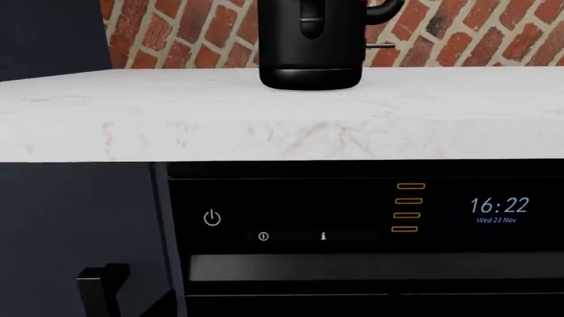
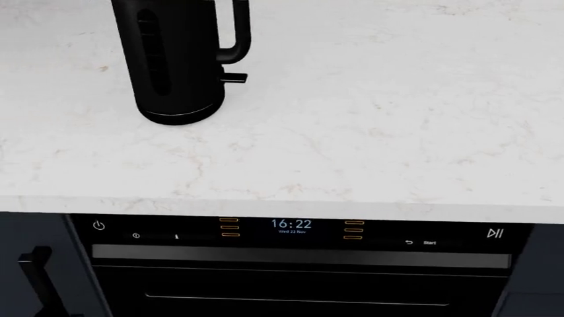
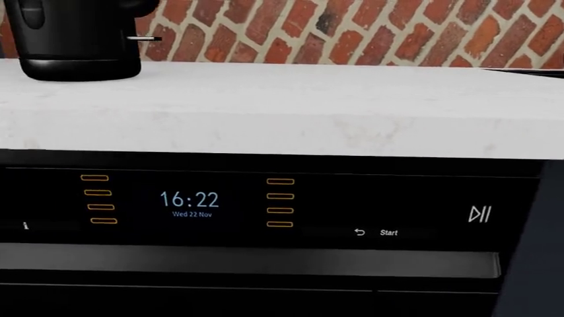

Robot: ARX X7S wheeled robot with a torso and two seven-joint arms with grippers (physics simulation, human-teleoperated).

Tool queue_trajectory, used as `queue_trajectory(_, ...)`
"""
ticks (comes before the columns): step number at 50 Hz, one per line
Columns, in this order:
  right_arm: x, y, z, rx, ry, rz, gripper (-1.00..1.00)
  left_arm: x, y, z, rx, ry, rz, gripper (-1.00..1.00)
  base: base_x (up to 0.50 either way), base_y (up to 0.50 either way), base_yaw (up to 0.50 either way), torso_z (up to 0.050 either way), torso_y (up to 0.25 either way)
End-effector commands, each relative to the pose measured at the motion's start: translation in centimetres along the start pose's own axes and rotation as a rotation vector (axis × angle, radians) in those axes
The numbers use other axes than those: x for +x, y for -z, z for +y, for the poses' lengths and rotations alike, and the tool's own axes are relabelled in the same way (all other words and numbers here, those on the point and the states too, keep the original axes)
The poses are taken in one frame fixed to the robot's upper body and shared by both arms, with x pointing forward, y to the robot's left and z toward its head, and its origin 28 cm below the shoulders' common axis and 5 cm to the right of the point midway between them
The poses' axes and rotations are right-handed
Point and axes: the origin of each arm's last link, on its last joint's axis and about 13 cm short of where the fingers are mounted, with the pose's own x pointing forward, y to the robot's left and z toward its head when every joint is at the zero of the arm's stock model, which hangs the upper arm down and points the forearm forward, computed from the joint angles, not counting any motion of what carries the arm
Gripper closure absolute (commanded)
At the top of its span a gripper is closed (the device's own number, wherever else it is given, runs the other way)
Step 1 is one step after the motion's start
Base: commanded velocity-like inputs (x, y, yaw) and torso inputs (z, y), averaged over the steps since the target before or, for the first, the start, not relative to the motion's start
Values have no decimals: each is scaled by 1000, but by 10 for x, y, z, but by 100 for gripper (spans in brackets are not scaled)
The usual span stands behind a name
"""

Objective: Press down the lever to turn on the electric kettle.

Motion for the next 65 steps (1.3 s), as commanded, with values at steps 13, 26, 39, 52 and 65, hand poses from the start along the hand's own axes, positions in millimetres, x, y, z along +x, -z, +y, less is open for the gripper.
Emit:
queue_trajectory(13,0,1,1,2,-5,3,-100,0,1,1,0,3,5,-100,0,500,0,0,0)
queue_trajectory(26,-2,1,0,-13,16,-27,-100,0,2,1,7,12,16,-100,0,249,0,0,0)
queue_trajectory(39,-2,2,0,-30,24,-25,-100,0,0,1,11,12,10,-100,0,0,0,44,0)
queue_trajectory(52,-2,-2,-2,-33,32,-25,-100,0,-2,2,7,14,1,-100,0,0,0,50,0)
queue_trajectory(65,-2,-4,-2,-30,35,-24,-100,-2,-1,2,2,22,1,-100,0,0,0,50,0)
